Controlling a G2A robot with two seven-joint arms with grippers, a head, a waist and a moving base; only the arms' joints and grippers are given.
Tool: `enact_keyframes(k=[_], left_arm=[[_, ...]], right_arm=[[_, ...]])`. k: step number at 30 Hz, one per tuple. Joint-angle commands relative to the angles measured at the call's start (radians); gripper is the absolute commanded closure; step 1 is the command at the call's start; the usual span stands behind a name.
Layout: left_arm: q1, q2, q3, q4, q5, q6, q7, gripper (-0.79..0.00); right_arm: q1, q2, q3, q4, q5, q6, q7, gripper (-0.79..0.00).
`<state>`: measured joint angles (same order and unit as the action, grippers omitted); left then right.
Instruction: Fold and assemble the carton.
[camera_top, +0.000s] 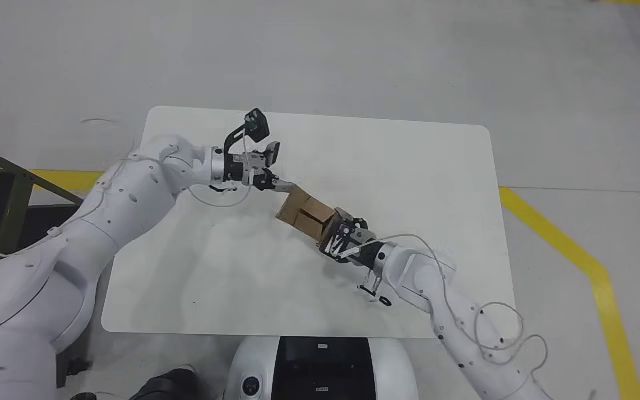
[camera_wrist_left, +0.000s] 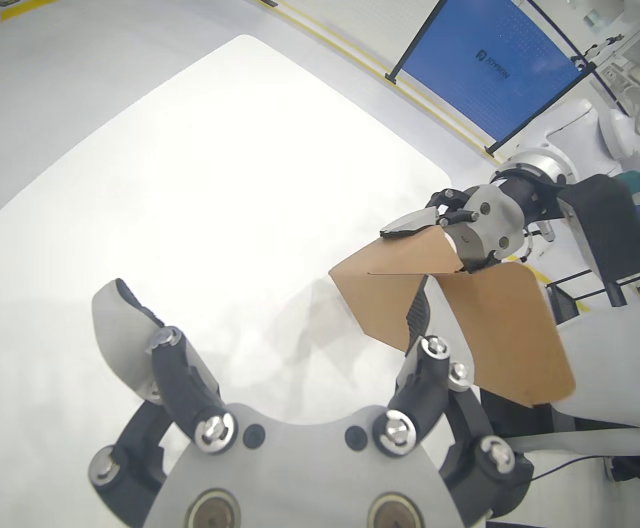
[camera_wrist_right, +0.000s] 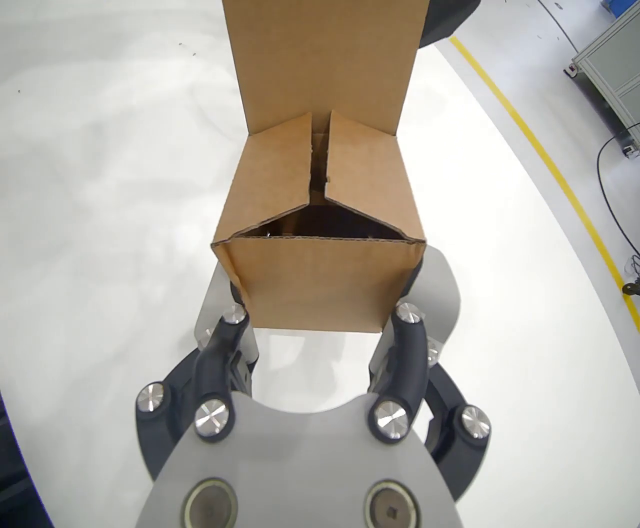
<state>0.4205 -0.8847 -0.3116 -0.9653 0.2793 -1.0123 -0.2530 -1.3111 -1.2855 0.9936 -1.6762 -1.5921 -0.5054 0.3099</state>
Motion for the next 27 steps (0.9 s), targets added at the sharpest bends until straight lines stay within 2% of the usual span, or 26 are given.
enact_keyframes(k=[1, 6, 10, 27], left_arm=[[0.006, 0.013, 0.005, -0.009, -0.021, 0.0, -0.005, -0.785], [0.036, 0.049, 0.008, -0.07, -0.131, 0.0, -0.009, -0.785], [0.058, 0.07, -0.018, -0.017, -0.214, 0.0, 0.01, -0.785], [0.058, 0.07, -0.018, -0.017, -0.214, 0.0, 0.01, -0.785]], right_arm=[[0.002, 0.001, 0.003, 0.003, 0.007, -0.001, 0.009, -0.302], [0.011, 0.002, 0.004, 0.011, 0.012, -0.01, 0.025, -0.308], [0.024, 0.005, 0.001, 0.017, -0.006, -0.033, 0.013, -0.311], [0.045, 0.018, -0.002, -0.015, -0.085, -0.075, -0.046, -0.299]])
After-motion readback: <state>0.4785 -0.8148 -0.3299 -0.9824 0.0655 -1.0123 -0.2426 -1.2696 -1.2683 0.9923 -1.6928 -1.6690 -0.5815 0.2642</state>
